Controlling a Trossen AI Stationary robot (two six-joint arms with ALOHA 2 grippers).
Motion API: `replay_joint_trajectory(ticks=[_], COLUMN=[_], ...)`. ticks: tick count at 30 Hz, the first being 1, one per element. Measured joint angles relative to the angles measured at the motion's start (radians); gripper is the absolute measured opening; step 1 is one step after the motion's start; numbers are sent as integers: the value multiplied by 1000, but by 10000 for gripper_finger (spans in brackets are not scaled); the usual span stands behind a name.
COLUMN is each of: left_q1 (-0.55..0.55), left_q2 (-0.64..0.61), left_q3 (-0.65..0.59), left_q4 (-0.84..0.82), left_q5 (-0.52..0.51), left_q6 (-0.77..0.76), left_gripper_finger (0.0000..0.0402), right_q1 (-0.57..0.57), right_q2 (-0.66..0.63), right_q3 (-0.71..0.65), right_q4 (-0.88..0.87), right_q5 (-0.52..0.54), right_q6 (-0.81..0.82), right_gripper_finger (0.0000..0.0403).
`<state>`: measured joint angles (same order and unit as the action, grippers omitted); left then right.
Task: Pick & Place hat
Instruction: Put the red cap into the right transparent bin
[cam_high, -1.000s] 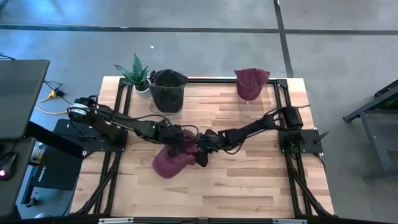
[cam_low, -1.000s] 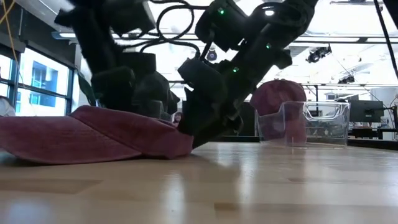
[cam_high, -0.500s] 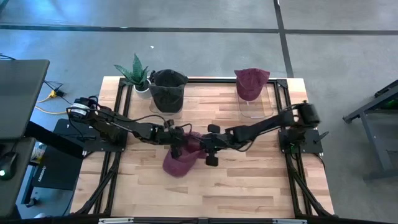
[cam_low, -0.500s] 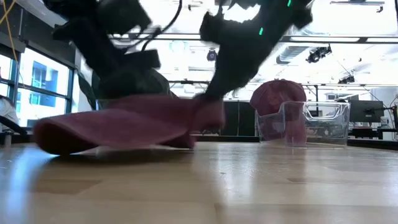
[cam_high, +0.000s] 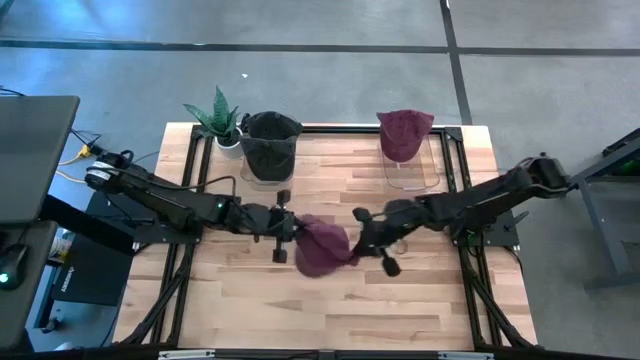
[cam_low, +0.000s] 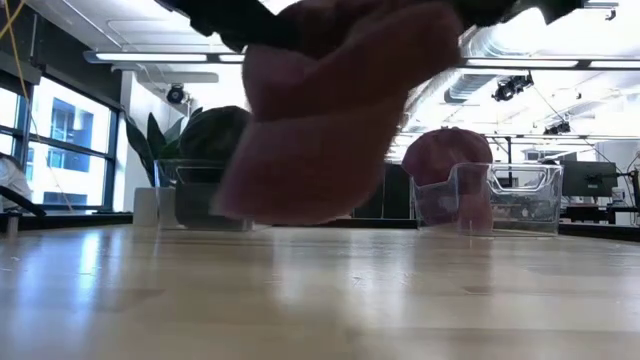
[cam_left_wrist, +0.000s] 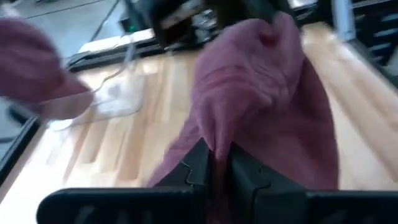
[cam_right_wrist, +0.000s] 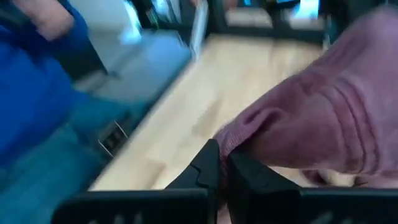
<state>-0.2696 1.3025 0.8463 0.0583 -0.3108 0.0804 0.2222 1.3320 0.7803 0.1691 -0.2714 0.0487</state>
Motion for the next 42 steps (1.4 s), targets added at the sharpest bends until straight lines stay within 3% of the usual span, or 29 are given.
replay_joint_trajectory(ticks=[3, 8, 13, 18, 24, 28, 31, 35, 39, 42], left_q1=[2, 1, 1, 1, 0, -4, -29, -54, -27, 12], left_q2=[1, 79, 131, 163, 125, 94, 84, 85, 181, 252], left_q3=[0, 0, 2, 0, -1, 1, 1, 1, 2, 24], left_q4=[12, 143, 278, 322, 122, 73, 128, 252, 407, 461], left_q5=[110, 250, 280, 264, 58, 47, 43, 49, 52, 92], left_q6=[50, 149, 300, 402, 381, 360, 379, 543, 710, 735], left_gripper_finger=[44, 113, 199, 251, 259, 260, 260, 260, 260, 260], right_q1=[4, -6, -6, -6, -21, -31, -38, -43, -46, -46], right_q2=[-59, -100, -100, -100, -100, -100, -100, -100, -100, -100], right_q3=[-106, -192, -194, -194, -194, -193, -193, -193, -193, -193], right_q4=[175, 257, 258, 255, 212, 204, 205, 211, 231, 242], right_q5=[-24, -29, -25, -18, -15, -15, -16, -19, -24, -30], right_q6=[21, 65, 78, 82, 152, 161, 161, 156, 154, 154], right_gripper_finger=[4, 3, 5, 3, 3, 4, 5, 3, 6, 4])
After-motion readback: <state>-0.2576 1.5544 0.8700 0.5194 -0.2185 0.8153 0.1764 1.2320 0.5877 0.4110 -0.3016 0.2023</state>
